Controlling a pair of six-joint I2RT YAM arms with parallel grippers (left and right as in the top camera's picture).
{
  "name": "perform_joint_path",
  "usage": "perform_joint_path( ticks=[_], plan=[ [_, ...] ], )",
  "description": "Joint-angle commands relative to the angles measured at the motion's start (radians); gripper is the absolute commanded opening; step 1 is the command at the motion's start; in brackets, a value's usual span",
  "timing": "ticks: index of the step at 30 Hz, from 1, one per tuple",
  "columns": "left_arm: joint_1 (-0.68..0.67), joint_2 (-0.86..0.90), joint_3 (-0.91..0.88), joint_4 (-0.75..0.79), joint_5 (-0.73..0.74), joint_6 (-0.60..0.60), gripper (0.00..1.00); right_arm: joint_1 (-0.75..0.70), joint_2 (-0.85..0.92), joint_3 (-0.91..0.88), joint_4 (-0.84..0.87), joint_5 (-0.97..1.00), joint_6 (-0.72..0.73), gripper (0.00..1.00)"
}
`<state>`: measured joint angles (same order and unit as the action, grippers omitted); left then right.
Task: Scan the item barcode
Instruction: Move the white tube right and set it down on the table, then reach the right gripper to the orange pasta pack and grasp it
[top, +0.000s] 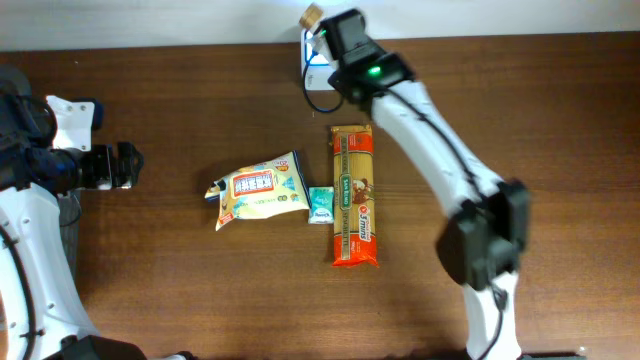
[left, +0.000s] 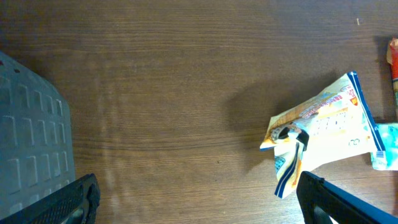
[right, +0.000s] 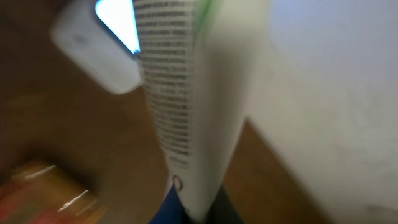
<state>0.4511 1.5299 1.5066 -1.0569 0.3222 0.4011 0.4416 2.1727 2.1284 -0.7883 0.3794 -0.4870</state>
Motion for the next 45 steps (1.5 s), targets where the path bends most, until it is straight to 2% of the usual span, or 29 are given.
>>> perform_joint_path(
  ticks=[1, 4, 7, 10, 12, 15, 17, 22, 23, 24, 28, 30, 32, 34, 35, 38, 41, 45],
  plan=[
    [0.002, 0.0, -0.003, 0.002, 0.003, 0.013, 0.99, -0.068, -0.204, 0.026, -0.18, -0.34, 0.338, 0.04],
    [0.002, 0.0, -0.003, 0.002, 0.003, 0.013, 0.99, -0.209, -0.259, 0.026, -0.45, -0.454, 0.504, 0.04],
    [0.002, 0.0, -0.003, 0.001, 0.003, 0.013, 0.99, -0.381, -0.232, -0.005, -0.618, -0.529, 0.505, 0.04],
    [0.002, 0.0, -0.003, 0.002, 0.003, 0.013, 0.99, -0.535, -0.208, -0.172, -0.568, -0.563, 0.503, 0.04],
    [0.002, 0.0, -0.003, 0.001, 0.003, 0.013, 0.99, -0.583, -0.194, -0.266, -0.517, -0.56, 0.491, 0.04],
    [0.002, 0.0, -0.003, 0.001, 0.003, 0.013, 0.99, -0.64, -0.172, -0.503, -0.345, -0.578, 0.488, 0.04],
    [0.002, 0.0, -0.003, 0.002, 0.003, 0.013, 0.99, -0.647, -0.172, -0.591, -0.282, -0.551, 0.488, 0.04],
    [0.002, 0.0, -0.003, 0.001, 0.003, 0.013, 0.99, -0.647, -0.171, -0.627, -0.248, -0.465, 0.489, 0.05],
    [0.002, 0.0, -0.003, 0.002, 0.003, 0.013, 0.99, -0.647, -0.171, -0.627, -0.254, -0.453, 0.489, 0.17],
    [0.002, 0.0, -0.003, 0.001, 0.003, 0.013, 0.99, -0.647, -0.171, -0.627, -0.259, -0.454, 0.49, 0.5],
    [0.002, 0.0, -0.003, 0.002, 0.003, 0.013, 0.99, -0.647, -0.172, -0.595, -0.303, -0.442, 0.504, 0.62],
    [0.002, 0.0, -0.003, 0.001, 0.003, 0.013, 0.99, -0.645, -0.172, -0.497, -0.396, -0.448, 0.504, 0.63],
    [0.002, 0.0, -0.003, 0.002, 0.003, 0.013, 0.99, -0.644, -0.172, -0.348, -0.514, -0.587, 0.503, 0.77],
    [0.002, 0.0, -0.003, 0.002, 0.003, 0.013, 0.99, -0.633, -0.172, -0.267, -0.548, -0.839, 0.502, 0.79],
    [0.002, 0.0, -0.003, 0.002, 0.003, 0.013, 0.99, -0.616, -0.172, -0.268, -0.538, -0.884, 0.502, 0.79],
    [0.002, 0.0, -0.003, 0.002, 0.003, 0.013, 0.99, -0.496, -0.17, -0.344, -0.499, -0.884, 0.48, 0.79],
    [0.002, 0.0, -0.003, 0.001, 0.003, 0.013, 0.99, -0.353, -0.169, -0.497, -0.393, -0.895, 0.487, 0.79],
    [0.002, 0.0, -0.003, 0.001, 0.003, 0.013, 0.99, -0.242, -0.169, -0.709, -0.145, -0.9, 0.653, 0.76]
  ],
)
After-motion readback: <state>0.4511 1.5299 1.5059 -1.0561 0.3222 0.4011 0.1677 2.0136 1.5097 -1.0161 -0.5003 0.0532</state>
